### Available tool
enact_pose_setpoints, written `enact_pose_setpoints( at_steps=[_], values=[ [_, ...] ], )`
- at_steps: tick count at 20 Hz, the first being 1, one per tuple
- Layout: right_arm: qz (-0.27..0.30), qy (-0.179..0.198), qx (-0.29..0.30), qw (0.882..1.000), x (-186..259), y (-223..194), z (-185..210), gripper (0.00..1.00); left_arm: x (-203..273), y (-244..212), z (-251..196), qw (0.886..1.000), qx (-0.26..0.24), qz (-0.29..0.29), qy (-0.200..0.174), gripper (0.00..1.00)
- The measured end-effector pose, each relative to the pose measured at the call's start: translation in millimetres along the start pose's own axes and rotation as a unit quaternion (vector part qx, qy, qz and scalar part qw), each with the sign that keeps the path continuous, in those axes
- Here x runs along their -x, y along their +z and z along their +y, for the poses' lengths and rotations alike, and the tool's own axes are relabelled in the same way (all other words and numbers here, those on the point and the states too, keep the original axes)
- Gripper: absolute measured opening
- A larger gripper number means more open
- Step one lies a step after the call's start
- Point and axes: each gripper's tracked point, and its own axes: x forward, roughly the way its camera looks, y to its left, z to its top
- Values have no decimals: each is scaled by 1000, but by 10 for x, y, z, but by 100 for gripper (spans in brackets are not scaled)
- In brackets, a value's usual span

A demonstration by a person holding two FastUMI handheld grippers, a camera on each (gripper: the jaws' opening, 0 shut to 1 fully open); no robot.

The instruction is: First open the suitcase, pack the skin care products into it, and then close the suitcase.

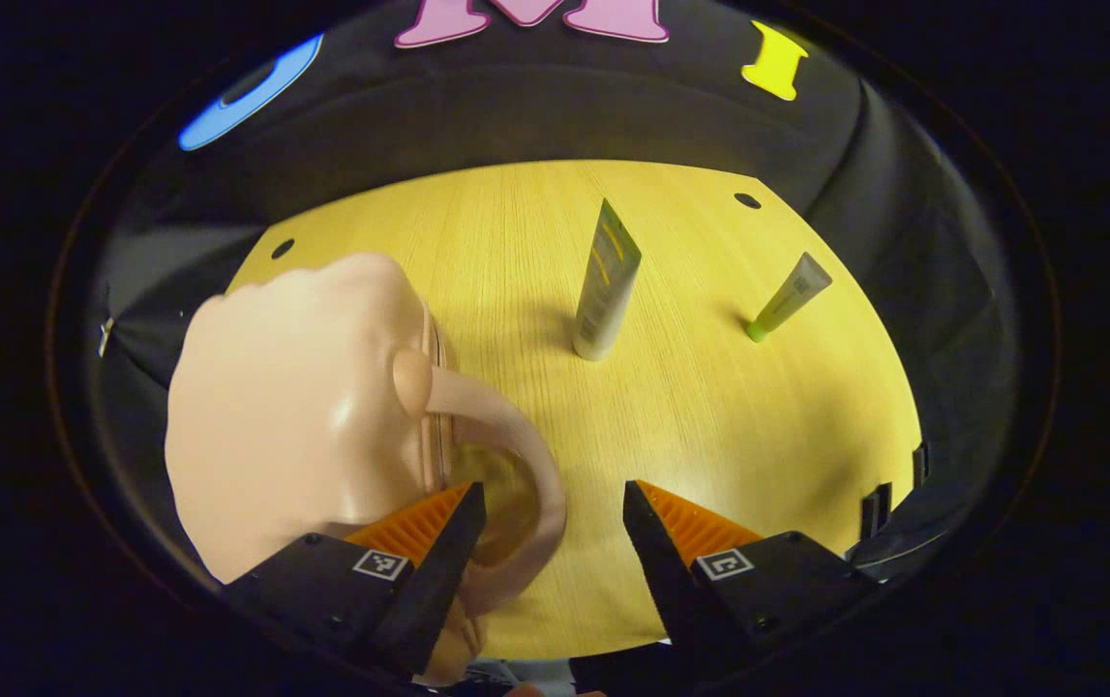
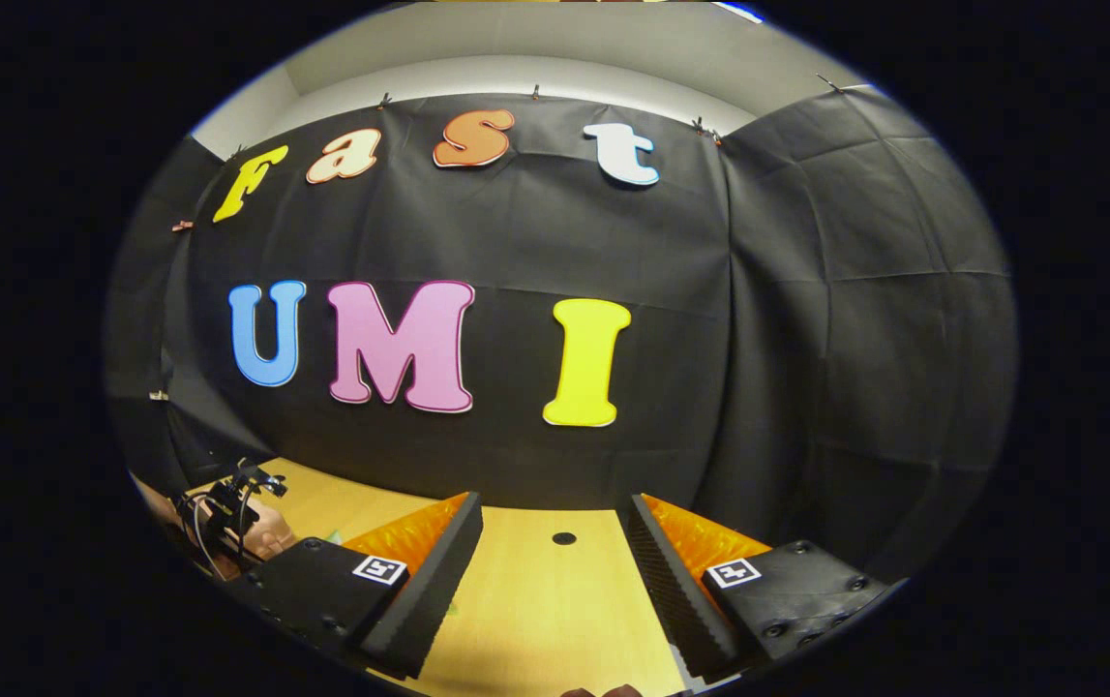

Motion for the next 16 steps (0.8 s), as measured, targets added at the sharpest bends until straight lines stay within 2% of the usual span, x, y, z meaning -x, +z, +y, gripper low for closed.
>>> enact_pose_setpoints(
  at_steps=[1,2,4,5,7,8,9,11,16],
  values=[
    [7,-8,3,1000,16,-57,-116,96,-31,-50,-31,1000,-1,21,5,90],
    [15,-16,4,1000,50,-105,-209,95,-74,-126,-91,999,0,41,-4,90],
    [28,-24,-5,999,111,-193,-326,96,-207,-253,-122,997,27,69,-6,75],
    [30,-26,-9,999,127,-210,-359,96,-223,-297,-24,996,34,78,14,68],
    [30,-27,-9,999,129,-211,-401,96,-185,-282,-8,996,27,89,1,24],
    [29,-26,-10,999,123,-205,-409,96,-157,-254,-19,996,17,83,-5,18],
    [28,-23,-11,999,116,-198,-403,96,-90,-194,-34,997,9,74,-7,21],
    [24,-17,-13,999,76,-180,-377,96,96,-28,-40,999,2,47,-5,17],
    [28,10,-6,1000,-59,-234,-281,96,862,396,275,999,42,-15,-7,14]
  ],
)
